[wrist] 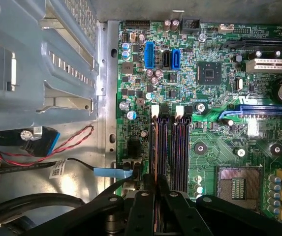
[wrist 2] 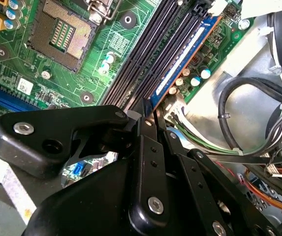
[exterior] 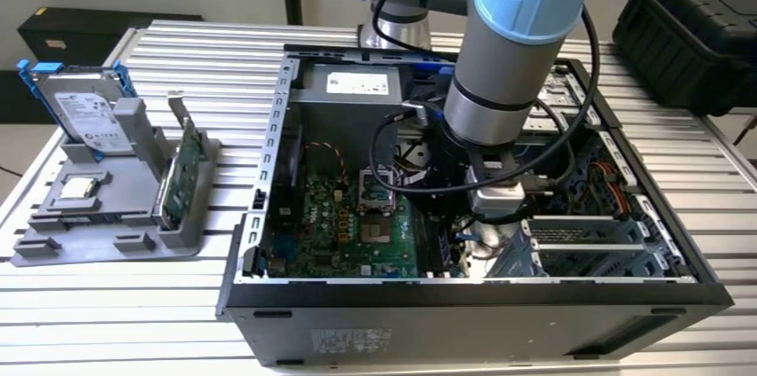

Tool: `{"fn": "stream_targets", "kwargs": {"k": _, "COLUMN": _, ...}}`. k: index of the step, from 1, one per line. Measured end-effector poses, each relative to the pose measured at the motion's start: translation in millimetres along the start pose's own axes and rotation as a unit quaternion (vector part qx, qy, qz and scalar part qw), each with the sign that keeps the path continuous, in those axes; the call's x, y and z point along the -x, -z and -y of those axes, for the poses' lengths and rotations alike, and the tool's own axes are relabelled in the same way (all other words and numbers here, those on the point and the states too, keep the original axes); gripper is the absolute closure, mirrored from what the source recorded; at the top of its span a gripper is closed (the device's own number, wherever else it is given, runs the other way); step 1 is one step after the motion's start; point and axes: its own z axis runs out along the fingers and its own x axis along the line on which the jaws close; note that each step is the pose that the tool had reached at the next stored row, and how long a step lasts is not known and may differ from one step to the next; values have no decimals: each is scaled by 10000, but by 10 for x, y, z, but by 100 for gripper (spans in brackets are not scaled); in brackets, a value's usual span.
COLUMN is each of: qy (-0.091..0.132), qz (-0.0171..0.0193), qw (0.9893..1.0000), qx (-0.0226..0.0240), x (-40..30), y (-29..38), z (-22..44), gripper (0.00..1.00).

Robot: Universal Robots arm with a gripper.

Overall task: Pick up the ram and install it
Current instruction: 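Insert the ram into the slot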

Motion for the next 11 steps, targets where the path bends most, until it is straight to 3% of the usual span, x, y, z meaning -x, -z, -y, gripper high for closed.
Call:
{"fn": "stream_targets", "kwargs": {"k": 2, "qy": 0, "qz": 0, "qw": 10000, "qx": 1, "x": 0, "y": 0, "z": 0, "gripper": 100}}
{"fn": "stream_targets", "kwargs": {"k": 3, "qy": 0, "qz": 0, "qw": 10000, "qx": -6, "x": 0, "y": -3, "z": 2, "gripper": 0}}
{"fn": "stream_targets", "kwargs": {"k": 8, "qy": 0, "qz": 1, "qw": 10000, "qx": 4, "x": 0, "y": 6, "z": -1, "gripper": 0}}
{"fn": "stream_targets", "kwargs": {"k": 11, "qy": 0, "qz": 0, "qw": 10000, "qx": 2, "x": 2, "y": 107, "z": -6, "gripper": 0}}
